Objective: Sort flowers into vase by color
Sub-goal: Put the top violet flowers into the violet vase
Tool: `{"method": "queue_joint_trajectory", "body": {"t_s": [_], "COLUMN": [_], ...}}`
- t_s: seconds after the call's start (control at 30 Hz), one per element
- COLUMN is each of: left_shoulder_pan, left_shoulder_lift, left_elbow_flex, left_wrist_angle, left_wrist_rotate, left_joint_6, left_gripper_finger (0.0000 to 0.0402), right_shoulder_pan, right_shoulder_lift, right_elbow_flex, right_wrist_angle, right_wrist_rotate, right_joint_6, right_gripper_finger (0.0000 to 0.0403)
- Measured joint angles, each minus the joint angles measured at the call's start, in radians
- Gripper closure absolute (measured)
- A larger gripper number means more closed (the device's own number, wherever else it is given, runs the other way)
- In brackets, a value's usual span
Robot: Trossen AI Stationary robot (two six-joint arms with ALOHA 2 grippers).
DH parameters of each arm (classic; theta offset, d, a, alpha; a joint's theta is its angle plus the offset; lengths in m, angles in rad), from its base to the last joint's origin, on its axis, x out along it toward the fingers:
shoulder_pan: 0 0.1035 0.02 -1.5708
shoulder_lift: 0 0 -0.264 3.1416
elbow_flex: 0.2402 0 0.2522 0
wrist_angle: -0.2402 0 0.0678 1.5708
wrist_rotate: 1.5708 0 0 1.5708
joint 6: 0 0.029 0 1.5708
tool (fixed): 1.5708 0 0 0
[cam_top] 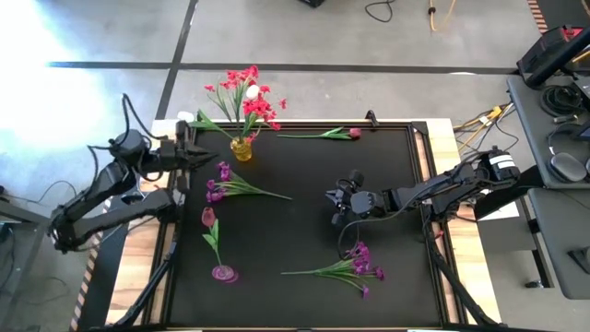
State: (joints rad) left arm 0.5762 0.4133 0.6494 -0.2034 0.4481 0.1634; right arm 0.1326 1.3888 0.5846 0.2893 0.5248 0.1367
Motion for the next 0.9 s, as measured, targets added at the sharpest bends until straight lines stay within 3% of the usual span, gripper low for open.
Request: {"method": "queue_joint_trajectory", "body": {"t_s": [0.2, 0.37, 0.6, 0.9], "left_shoulder_pan": [-0.210, -0.421, -0.694, -0.889], "left_shoulder_lift": [0.069, 0.144, 0.335, 0.746], "left_elbow_flex": [-0.013, 0.069, 0.319, 0.705], "left_wrist_angle": [0.051, 0.015, -0.199, -0.618], "left_wrist_rotate": [-0.229, -0.460, -0.815, -1.066], "left_joint_6": [0.035, 0.073, 0.100, -0.018], "left_gripper_finger": [0.0402, 0.0402, 0.0402, 0.0402], "right_shoulder_pan": [0.000, 0.000, 0.000, 0.000], "right_shoulder_lift": [0.000, 0.000, 0.000, 0.000], "right_elbow_flex": [-0.002, -0.006, -0.014, -0.038], "right_wrist_angle": [0.000, 0.000, -0.001, 0.000], "right_wrist_rotate": [0.000, -0.001, -0.003, -0.010], "right_joint_6": [0.000, 0.005, 0.012, 0.011], "right_gripper_finger": [0.0376, 0.0376, 0.0376, 0.0376]}}
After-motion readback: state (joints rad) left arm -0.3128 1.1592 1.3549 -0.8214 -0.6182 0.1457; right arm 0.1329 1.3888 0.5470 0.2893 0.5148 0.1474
